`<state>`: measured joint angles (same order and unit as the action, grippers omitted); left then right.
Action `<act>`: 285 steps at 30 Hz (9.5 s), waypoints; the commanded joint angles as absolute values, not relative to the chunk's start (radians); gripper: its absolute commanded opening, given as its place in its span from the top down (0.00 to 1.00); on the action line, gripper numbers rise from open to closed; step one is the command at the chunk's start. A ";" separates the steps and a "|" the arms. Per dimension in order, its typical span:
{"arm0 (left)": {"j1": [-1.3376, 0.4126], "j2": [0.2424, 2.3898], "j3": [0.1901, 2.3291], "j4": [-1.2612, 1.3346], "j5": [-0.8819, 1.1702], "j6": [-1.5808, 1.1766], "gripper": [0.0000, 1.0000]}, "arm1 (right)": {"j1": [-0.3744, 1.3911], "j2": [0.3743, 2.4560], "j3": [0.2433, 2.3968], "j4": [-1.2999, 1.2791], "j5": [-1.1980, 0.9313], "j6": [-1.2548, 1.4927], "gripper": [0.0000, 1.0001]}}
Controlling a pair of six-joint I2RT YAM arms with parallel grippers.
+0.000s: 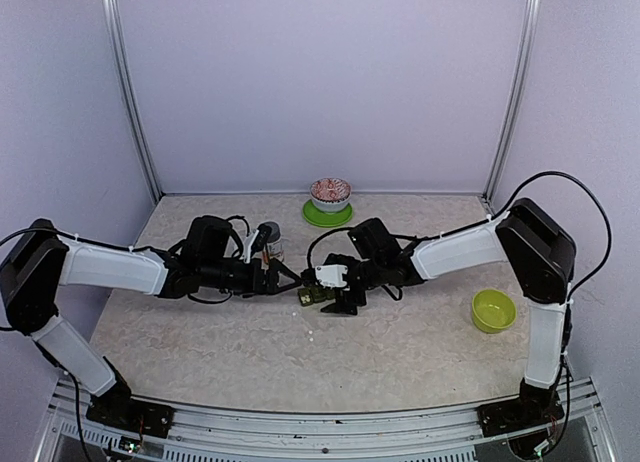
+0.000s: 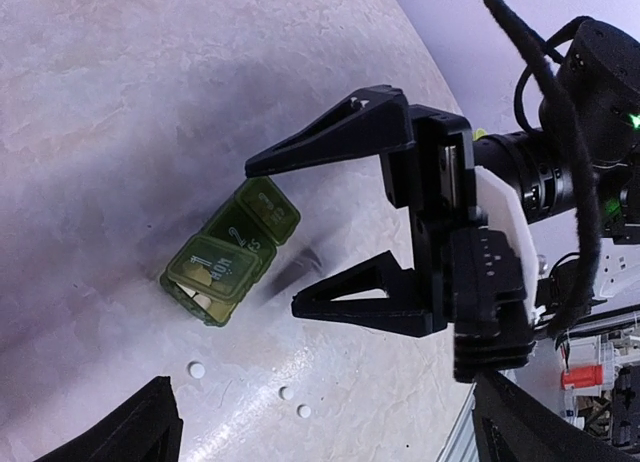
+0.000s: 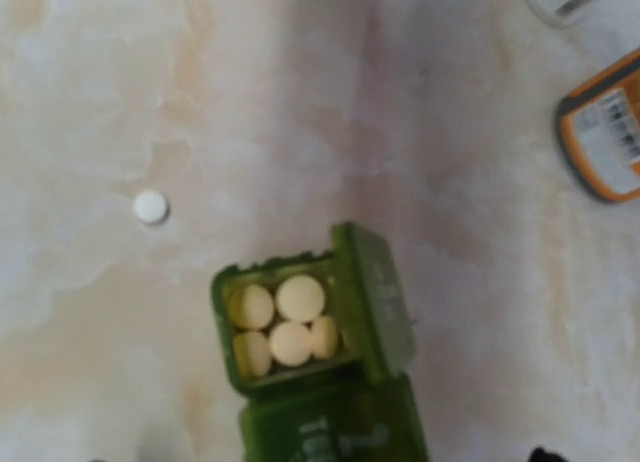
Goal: Sort the pills into containers
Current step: Hold the pill container at the center of the board, then close the lid of the pill container, then place the pill container at the center of the board, then reset both arms
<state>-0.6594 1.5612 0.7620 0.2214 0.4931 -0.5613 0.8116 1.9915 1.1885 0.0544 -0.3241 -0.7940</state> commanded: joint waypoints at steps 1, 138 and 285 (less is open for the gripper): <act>-0.650 1.523 0.746 0.261 0.491 -0.564 0.01 | 0.836 2.068 1.276 -0.050 -0.325 -0.850 0.12; -0.638 1.868 0.733 0.930 0.758 -1.062 0.34 | 0.876 1.820 1.106 0.152 -0.243 -0.583 0.62; -0.402 1.170 0.758 -0.043 -0.120 -0.397 0.01 | 0.469 1.461 1.057 -0.123 -0.054 0.108 0.00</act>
